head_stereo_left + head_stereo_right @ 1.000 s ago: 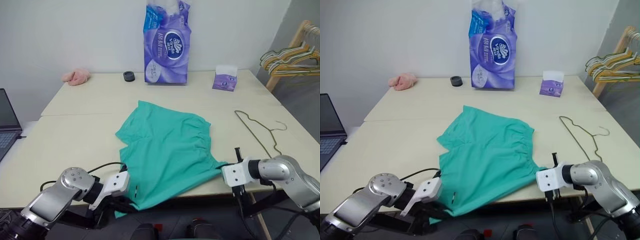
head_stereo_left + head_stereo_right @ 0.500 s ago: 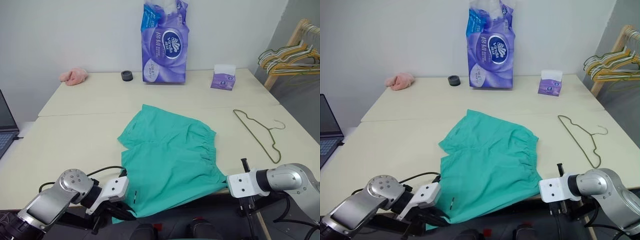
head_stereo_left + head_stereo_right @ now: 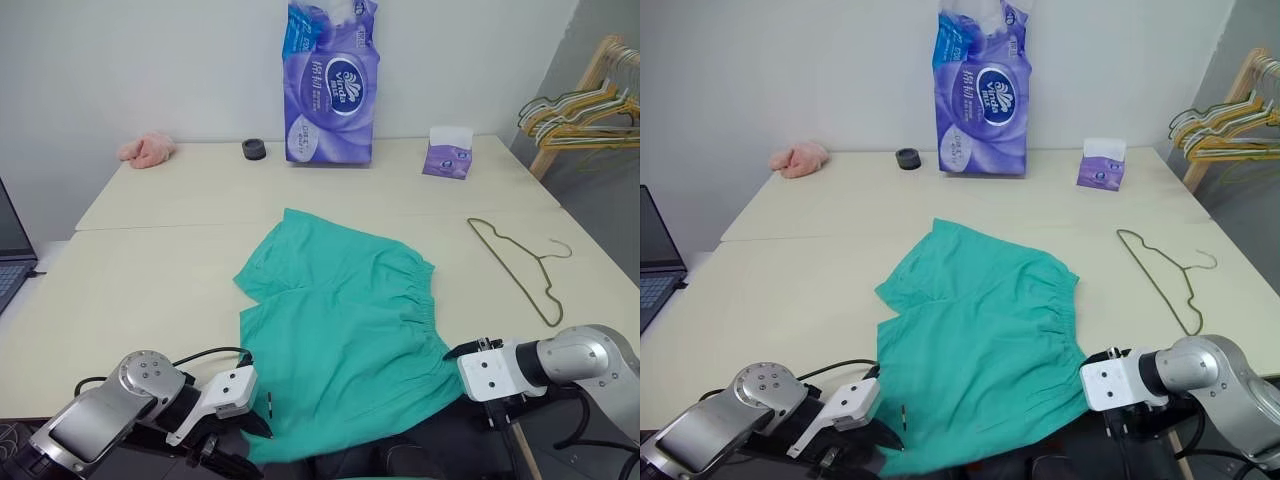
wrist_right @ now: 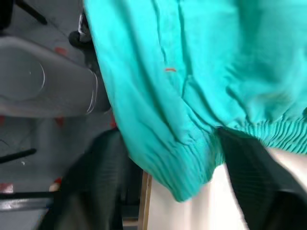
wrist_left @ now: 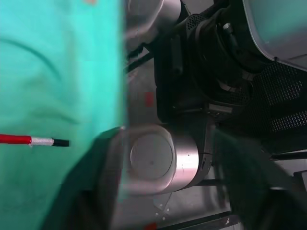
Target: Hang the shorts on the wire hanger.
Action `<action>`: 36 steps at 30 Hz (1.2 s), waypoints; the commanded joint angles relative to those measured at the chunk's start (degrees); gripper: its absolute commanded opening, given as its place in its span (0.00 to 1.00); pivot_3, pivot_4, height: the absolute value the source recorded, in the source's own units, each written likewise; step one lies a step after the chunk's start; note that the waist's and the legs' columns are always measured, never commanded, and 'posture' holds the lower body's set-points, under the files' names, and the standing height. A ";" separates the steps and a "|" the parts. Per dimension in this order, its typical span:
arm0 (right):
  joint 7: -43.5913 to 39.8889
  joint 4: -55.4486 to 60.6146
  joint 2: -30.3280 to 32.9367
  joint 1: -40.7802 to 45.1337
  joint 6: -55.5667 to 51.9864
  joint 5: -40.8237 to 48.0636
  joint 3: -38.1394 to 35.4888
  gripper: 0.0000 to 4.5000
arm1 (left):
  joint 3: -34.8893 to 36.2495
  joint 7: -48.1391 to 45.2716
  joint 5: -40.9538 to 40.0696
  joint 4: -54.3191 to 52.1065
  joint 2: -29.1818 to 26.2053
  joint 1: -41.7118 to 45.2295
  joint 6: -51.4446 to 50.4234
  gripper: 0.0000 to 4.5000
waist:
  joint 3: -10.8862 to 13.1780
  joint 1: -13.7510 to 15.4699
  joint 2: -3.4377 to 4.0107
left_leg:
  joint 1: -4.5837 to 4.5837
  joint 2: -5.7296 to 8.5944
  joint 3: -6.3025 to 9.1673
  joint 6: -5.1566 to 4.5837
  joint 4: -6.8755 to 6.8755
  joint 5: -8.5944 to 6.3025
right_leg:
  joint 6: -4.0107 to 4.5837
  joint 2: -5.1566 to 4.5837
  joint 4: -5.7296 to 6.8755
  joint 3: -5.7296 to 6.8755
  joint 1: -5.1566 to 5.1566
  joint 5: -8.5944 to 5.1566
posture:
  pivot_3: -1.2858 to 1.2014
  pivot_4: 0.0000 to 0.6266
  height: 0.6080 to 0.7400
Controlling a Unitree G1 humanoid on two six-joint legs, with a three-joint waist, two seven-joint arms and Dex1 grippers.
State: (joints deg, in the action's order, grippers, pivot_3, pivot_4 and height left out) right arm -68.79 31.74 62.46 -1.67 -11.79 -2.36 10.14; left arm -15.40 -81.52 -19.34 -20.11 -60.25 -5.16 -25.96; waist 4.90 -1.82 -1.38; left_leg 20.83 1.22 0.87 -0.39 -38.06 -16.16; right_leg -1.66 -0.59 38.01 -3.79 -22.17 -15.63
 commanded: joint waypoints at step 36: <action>35.85 -55.58 -16.36 20.13 -25.12 11.57 -24.54 1.00 | 0.25 28.56 -1.04 3.76 34.70 31.37 0.09 0.99 | -0.03 -2.05 0.00 | 0.06 0.15 -0.16 0.01 -0.02 0.02 | -0.41 0.37 -0.07 -0.37 0.08 0.45 | 0.48 0.09 1.00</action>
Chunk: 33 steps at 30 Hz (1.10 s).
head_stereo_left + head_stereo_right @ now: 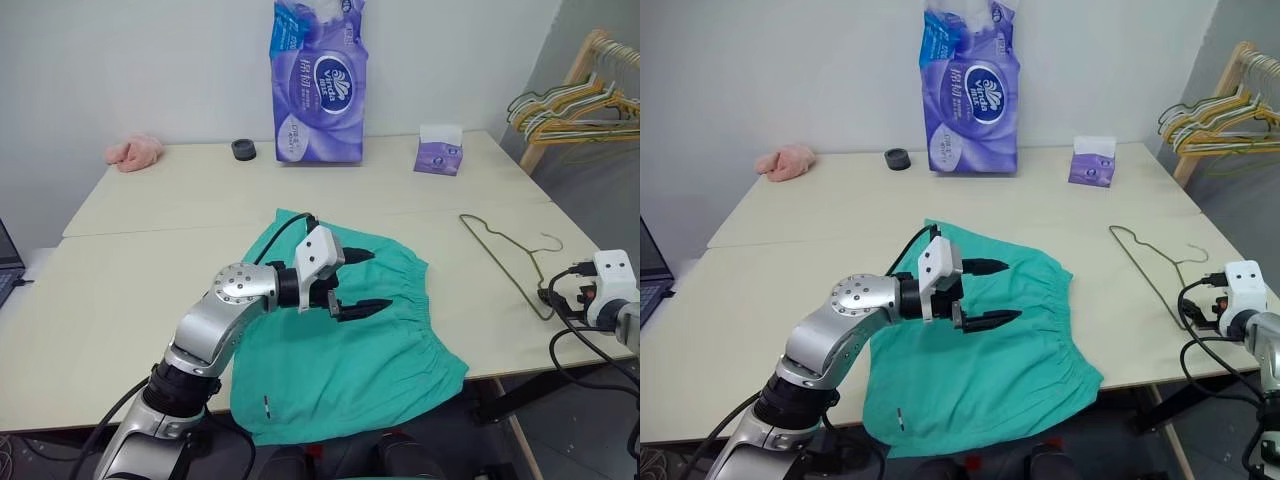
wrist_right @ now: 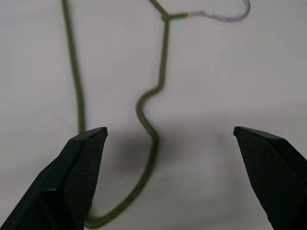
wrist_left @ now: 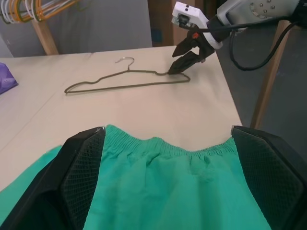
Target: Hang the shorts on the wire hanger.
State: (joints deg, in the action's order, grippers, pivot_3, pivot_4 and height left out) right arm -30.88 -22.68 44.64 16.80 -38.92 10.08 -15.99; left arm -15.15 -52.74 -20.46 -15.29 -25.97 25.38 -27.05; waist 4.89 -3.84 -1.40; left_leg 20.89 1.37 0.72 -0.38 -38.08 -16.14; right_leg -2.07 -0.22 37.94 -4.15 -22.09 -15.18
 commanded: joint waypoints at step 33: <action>2.19 10.34 1.64 -2.26 9.55 -6.89 6.87 0.01 | 5.83 2.85 -1.93 3.36 1.73 1.54 -1.00 1.00 | -0.36 0.32 -0.17 | -0.08 0.01 0.17 0.01 -0.07 -0.01 | -0.23 -0.30 -0.31 0.13 0.32 0.00 | 0.48 0.09 1.00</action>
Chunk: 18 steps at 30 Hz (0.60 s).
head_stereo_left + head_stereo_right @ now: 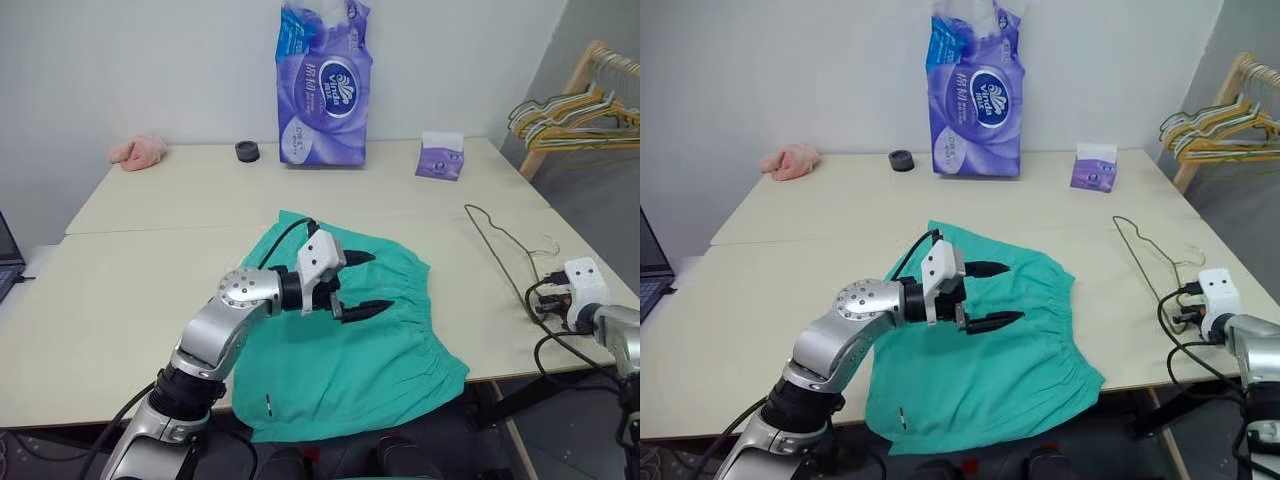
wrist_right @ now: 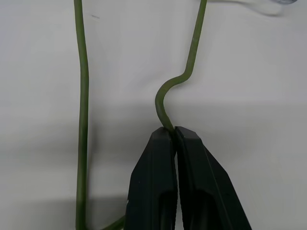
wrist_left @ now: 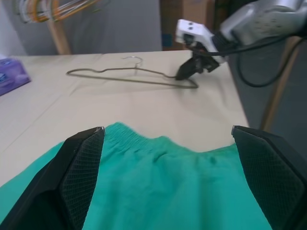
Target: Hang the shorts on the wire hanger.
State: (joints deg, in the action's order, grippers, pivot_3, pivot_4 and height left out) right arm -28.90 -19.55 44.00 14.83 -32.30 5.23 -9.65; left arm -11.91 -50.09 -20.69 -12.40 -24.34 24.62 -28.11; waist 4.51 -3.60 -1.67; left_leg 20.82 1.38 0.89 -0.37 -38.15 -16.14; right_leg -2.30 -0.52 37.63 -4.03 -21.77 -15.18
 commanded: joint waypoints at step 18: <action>2.89 27.90 8.67 2.13 41.33 -28.92 17.74 0.01 | 8.87 -15.03 -4.90 24.61 -14.29 14.36 -9.71 1.00 | 0.10 -1.00 0.38 | 0.24 0.00 -0.09 0.04 0.11 -0.02 | 0.05 0.19 0.12 -0.06 -0.47 0.01 | 0.48 0.08 1.00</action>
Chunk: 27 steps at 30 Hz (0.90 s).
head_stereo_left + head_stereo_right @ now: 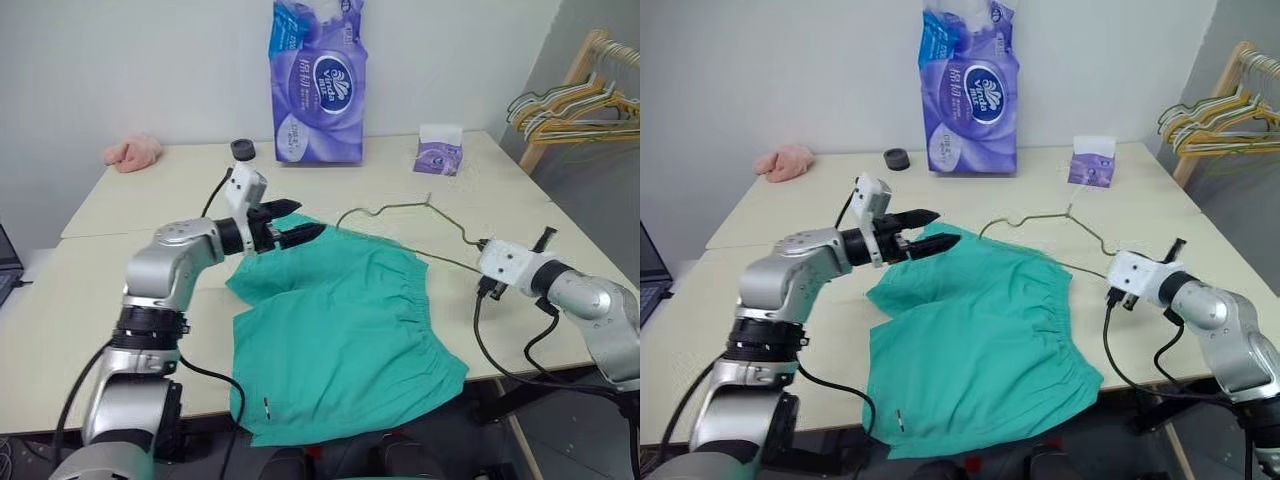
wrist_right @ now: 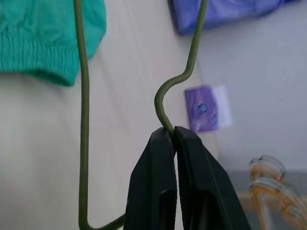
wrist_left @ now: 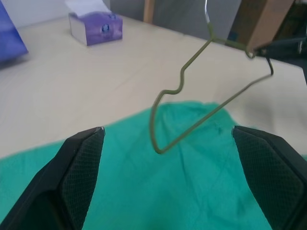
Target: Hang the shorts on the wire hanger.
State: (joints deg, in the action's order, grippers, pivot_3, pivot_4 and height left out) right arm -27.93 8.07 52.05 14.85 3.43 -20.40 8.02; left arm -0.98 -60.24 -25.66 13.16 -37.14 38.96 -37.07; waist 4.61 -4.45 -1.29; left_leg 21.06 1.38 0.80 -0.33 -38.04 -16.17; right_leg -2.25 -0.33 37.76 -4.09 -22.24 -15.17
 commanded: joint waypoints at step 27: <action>1.65 -1.72 -5.64 7.88 21.56 -7.79 2.31 0.00 | -8.66 -17.91 1.31 -4.78 -3.73 -6.89 -2.15 0.50 | 0.05 -0.44 -0.09 | -0.05 -0.01 0.04 0.01 -0.06 0.00 | 0.29 -0.18 0.23 0.02 0.00 0.06 | 0.48 0.08 1.00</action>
State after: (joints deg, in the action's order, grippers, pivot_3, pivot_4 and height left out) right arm -26.26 4.79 46.41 21.74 24.47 -28.59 12.09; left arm -9.82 -77.70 -24.04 9.57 -40.82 31.51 -39.58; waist 4.65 -4.89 -1.38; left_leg 21.01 1.37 0.84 -0.32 -38.10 -16.17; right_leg -1.96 -0.50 37.99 -4.07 -22.24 -15.11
